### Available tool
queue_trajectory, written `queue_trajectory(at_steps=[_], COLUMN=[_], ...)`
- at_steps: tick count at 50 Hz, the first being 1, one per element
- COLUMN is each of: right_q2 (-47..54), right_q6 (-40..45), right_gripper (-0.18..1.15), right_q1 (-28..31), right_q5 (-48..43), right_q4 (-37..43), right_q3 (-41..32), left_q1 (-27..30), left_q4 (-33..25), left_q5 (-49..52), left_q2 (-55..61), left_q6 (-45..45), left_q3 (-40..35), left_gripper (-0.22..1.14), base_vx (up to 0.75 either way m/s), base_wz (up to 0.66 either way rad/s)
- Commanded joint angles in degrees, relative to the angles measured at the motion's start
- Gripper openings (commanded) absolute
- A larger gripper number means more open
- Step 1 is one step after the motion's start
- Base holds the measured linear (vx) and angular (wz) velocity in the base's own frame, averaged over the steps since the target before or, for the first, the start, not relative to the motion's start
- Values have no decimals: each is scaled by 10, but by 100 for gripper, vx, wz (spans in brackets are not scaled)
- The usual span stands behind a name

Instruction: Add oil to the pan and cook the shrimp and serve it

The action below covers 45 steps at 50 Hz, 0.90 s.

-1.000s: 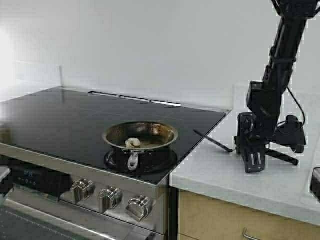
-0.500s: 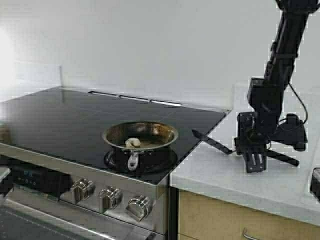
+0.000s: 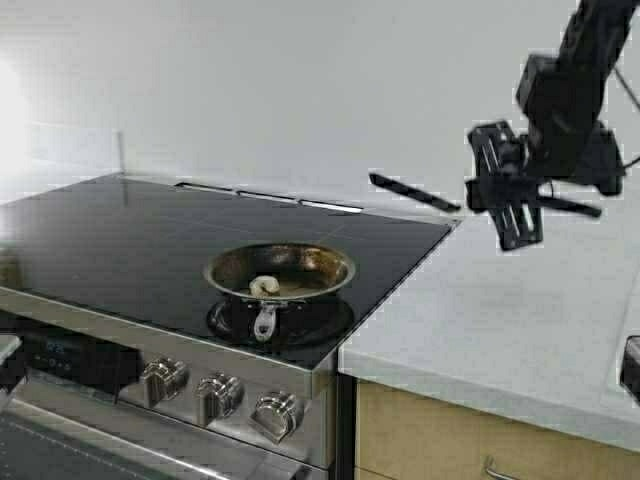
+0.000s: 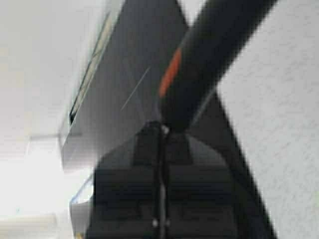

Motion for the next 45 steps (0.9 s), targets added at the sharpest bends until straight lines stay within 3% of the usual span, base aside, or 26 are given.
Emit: queue_trajectory(at_steps=[1, 4, 6, 12, 26, 45], right_q2=[-63, -77, -89, -113, -140, -143], right_q6=[-22, -35, -40, -51, -105, -120], right_gripper=[7, 7, 7, 7, 7, 7], right_q1=[9, 13, 16, 29, 49, 49], right_q5=[-24, -28, -30, -31, -32, -44], right_q4=[-4, -4, -4, -4, 0, 6], right_q3=[28, 40, 47, 57, 60, 78], left_q1=[-14, -19, -27, -44, -72, -177], left_q4=[0, -1, -1, -1, -60, -83], left_q5=[26, 30, 32, 36, 50, -205], left_q2=[39, 66, 84, 149, 225, 468], left_q6=[-1, -2, -2, -5, -40, -62], left_q3=[-28, -35, -40, -56, -64, -44], left_gripper=[78, 106, 112, 98, 101, 101], base_vx=[0, 0, 0, 0, 0, 0], base_wz=[0, 0, 0, 0, 0, 0])
